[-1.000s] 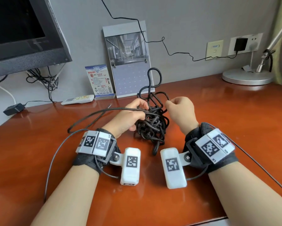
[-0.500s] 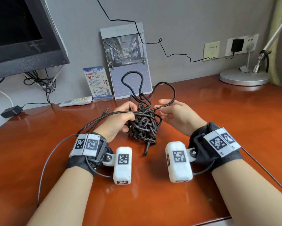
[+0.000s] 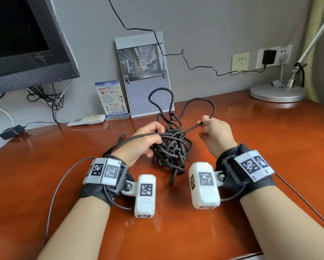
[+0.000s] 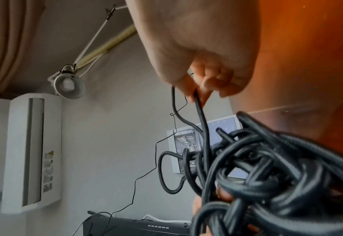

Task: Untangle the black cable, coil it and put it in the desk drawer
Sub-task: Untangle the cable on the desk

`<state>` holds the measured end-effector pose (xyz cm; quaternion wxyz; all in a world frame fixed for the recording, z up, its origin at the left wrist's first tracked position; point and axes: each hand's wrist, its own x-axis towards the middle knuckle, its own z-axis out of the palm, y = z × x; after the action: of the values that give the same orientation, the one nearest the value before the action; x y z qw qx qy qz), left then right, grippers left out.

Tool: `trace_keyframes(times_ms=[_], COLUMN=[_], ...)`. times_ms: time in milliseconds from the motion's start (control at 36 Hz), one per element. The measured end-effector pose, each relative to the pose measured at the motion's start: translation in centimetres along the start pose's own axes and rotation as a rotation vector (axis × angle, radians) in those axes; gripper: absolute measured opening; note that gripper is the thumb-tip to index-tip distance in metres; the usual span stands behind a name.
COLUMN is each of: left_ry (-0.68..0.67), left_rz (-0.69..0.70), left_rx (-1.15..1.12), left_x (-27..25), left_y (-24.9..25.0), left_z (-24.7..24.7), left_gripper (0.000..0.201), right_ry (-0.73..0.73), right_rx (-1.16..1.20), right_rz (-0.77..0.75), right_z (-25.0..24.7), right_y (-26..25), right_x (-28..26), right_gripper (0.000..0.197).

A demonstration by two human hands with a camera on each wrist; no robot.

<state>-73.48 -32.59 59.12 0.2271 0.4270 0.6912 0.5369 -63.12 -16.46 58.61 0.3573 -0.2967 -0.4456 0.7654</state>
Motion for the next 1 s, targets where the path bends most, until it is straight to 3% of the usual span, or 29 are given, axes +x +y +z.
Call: trace_keyframes(times_ms=[111,194,333,444,583,667,750,917,1000], left_ry=[0.016,0.018,0.028,0.019,0.095,0.104,0.107,0.112,0.104], left_rz=[0.003,0.012,-0.001,-0.014,-0.054,-0.061,-0.068,-0.063,-0.057], left_rx=[-0.034,-0.032,-0.062,-0.064,-0.108,-0.055,-0.022,-0.047,-0.043], left_x=[-0.2,-0.3,-0.3,-0.2,-0.1,0.0,0.0,0.0,-0.1], left_y=[-0.4,-0.5,-0.5,-0.6,-1.0,-1.1,-1.1,-1.1,-1.0], left_z=[-0.6,-0.7,-0.9,-0.9,-1.3,-1.3,-1.2,-1.3,-1.2], left_gripper=[0.016,0.016,0.016,0.015,0.035,0.034,0.034,0.034,0.033], right_ry=[-0.277,-0.415,-0.391,-0.241,-0.013,0.033,-0.029,-0.440,-0.423], right_rx=[-0.050,-0.298,-0.322,-0.215,-0.048,0.025,-0.061,-0.351,-0.365], right_rz=[0.133,0.056,-0.063,-0.116,-0.146,-0.114,-0.045,0.015,-0.018], right_z=[0.2,0.9,1.0,1.1,-0.5,-1.1,-0.8,1.1,1.4], right_y=[0.0,0.5,1.0,0.9,-0.6,-0.8,-0.5,0.9,1.1], right_x=[-0.7,-1.3,-1.5,-1.2,0.1,0.4,0.0,-1.9,-2.2], right_gripper=[0.005,0.009,0.022,0.023,0.022,0.018,0.011,0.006,0.012])
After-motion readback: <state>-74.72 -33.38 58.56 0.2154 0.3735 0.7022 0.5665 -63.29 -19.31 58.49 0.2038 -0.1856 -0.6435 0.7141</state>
